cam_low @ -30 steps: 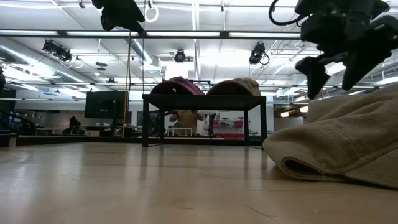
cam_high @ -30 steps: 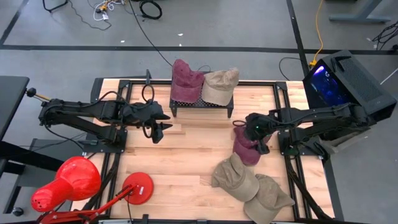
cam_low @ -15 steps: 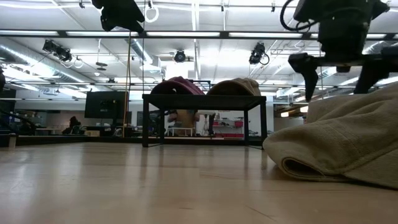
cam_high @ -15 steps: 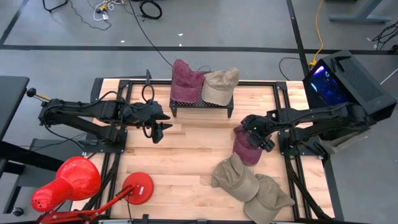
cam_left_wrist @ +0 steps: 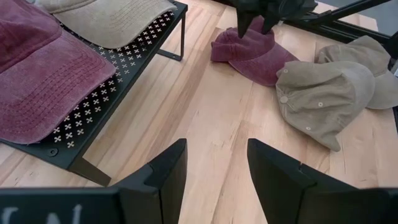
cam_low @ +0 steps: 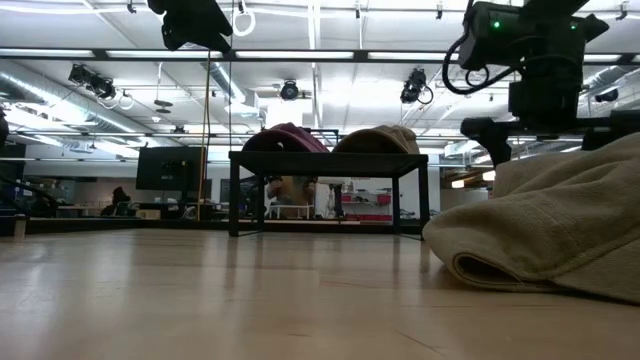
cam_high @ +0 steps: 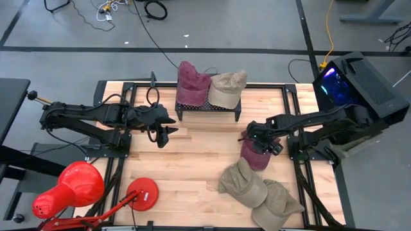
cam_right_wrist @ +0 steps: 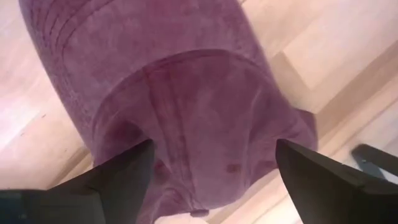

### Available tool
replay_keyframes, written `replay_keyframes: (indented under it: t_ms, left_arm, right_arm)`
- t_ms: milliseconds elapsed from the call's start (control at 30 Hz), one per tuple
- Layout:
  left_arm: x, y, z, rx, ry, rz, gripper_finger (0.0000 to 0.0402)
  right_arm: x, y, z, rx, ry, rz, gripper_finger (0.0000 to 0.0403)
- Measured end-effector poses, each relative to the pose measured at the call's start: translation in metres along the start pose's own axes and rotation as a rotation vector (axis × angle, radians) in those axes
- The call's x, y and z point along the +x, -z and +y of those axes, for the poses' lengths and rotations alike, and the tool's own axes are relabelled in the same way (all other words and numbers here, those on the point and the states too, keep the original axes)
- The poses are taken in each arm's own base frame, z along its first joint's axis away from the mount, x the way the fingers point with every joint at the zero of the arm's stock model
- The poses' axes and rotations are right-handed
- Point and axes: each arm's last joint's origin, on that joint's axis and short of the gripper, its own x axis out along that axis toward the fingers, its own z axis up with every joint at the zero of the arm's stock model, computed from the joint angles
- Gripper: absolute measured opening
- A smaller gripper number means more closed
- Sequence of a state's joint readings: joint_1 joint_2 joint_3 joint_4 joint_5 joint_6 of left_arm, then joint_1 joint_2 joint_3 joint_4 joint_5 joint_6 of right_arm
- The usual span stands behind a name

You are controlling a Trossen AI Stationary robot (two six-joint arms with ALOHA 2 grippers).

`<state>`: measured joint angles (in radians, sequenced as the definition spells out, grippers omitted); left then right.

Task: Pick & Place hat
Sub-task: Stack the red cap on top of the red cap on the shelf

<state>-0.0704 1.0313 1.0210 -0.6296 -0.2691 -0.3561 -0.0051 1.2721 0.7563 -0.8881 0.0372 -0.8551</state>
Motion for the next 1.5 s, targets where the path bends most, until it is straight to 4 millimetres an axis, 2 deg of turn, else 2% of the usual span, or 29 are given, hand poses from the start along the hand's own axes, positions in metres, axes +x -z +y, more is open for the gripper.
replay_keyframes:
  t_ms: [200, 667, 967, 1067, 1500]
  left_arm:
    - [0.0000, 0.0000, -0.0001, 0.000, 0.000, 0.000, 0.0174]
    - [0.0000, 0.0004, 0.0001, 0.001, -0.001, 0.004, 0.0174]
    - [0.0000, 0.0004, 0.0001, 0.001, -0.001, 0.003, 0.0174]
    - [0.0000, 0.0004, 0.0001, 0.001, -0.001, 0.004, 0.0174]
    - [0.0000, 0.0003, 0.0001, 0.001, -0.001, 0.003, 0.0174]
  right_arm:
    - [0.0022, 0.0009, 0.0011, -0.004, -0.025, 0.022, 0.0287]
    - [0.0022, 0.0009, 0.0012, 0.001, -0.026, 0.022, 0.0108]
    - [0.0022, 0.0009, 0.0013, 0.003, -0.027, 0.023, 0.0021]
    - [0.0022, 0.0013, 0.0016, 0.003, -0.030, 0.026, 0.0006]
    - [-0.0039, 0.0031, 0.0047, 0.055, -0.096, 0.048, 0.0001]
